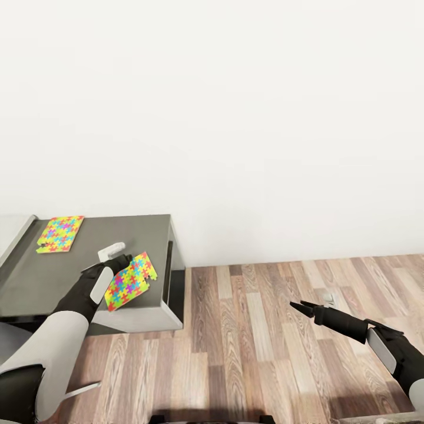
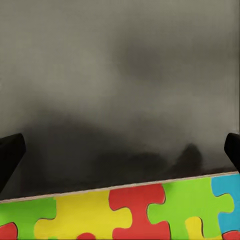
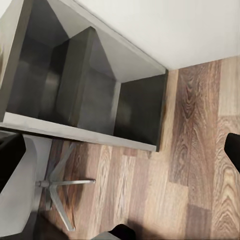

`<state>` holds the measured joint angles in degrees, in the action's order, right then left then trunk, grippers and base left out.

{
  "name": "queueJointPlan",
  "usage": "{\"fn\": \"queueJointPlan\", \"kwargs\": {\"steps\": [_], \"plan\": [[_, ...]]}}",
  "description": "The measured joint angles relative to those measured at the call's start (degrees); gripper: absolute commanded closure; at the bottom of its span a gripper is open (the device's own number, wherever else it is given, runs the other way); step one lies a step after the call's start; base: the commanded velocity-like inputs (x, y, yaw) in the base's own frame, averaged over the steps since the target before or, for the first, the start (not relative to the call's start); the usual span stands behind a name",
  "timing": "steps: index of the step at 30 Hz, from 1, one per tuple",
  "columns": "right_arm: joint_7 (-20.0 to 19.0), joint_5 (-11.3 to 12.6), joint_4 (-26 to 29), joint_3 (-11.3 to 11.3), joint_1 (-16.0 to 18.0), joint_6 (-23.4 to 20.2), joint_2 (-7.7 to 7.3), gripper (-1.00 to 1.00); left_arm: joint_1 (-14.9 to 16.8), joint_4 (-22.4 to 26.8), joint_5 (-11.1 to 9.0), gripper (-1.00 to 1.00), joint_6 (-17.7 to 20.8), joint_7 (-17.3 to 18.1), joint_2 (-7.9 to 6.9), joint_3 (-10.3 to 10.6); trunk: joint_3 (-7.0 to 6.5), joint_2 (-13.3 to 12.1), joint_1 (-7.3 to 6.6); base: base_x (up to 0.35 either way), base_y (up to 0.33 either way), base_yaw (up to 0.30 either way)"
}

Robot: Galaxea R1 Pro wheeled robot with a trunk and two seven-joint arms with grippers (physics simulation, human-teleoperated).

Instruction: Put all the toys in the child's room - the three board games (two on the bed and one on the table), the two jigsaw puzzles on the table, and the tennis ball on the table - inside the toy box on the table in the child's room.

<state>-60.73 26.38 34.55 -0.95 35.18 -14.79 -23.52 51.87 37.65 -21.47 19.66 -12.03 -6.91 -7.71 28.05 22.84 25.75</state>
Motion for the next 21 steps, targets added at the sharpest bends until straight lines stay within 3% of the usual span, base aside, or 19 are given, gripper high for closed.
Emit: {"fn": "queueJointPlan", "kwargs": {"steps": [21], "plan": [[0.0, 0.0, 0.0, 0.0, 0.0, 0.0, 0.00, -1.00, 0.0, -0.3, 0.0, -1.00, 0.0, 0.0, -0.07, 0.0, 0.00, 0.0, -0.01, -0.069, -0.042, 0.000]]}}
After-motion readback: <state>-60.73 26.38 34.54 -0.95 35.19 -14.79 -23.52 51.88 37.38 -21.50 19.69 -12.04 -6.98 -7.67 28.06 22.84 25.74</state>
